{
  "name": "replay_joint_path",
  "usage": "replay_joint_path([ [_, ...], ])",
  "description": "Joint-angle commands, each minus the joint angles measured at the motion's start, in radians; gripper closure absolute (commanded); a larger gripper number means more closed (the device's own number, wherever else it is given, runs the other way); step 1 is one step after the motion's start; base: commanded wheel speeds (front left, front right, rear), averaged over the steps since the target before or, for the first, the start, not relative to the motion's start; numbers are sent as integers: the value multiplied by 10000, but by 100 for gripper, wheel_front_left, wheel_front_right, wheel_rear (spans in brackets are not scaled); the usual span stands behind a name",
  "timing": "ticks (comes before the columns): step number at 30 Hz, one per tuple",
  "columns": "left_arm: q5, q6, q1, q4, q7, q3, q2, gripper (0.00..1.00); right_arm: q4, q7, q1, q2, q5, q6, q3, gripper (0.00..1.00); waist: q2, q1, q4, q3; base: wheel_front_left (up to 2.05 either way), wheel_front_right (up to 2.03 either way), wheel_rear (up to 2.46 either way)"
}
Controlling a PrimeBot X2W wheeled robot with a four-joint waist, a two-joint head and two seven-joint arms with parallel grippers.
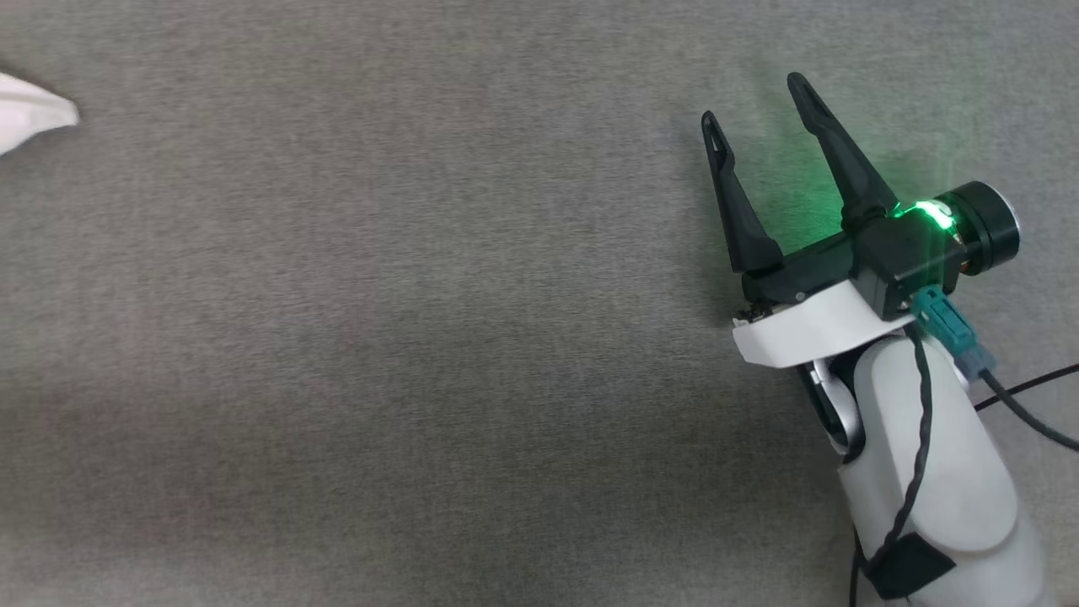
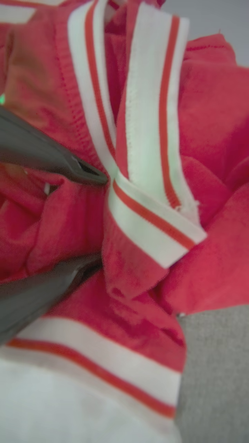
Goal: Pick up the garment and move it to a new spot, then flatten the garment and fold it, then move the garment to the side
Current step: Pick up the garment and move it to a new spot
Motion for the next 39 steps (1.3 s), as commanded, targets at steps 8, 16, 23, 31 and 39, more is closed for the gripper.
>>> replay_joint_path([
  [8,-673,-43,584,-169,-304,-838,-572,100,-543,97,383,22,155,-7,43,0,-1,0,-33,-514,0,0,0],
  [16,-896,15,150,-1672,-2041,-1614,-129,100,193,4,754,22,731,-7,-149,0,-1,0,392,-2145,0,0,0],
  [23,-1587,12,-96,-4379,-2200,-2623,-205,100,493,-40,1307,17,1312,-7,-587,0,-1,0,437,-3119,0,0,0],
  [31,-2126,18,304,-7363,-887,-3640,-631,100,94,-45,1749,22,1957,-7,-760,0,-1,0,-399,-3239,0,0,0],
  [39,-2008,303,84,-8495,624,-4745,-1671,100,-346,-48,1755,30,2792,-7,-946,0,-1,0,-2113,-2496,0,0,0],
])
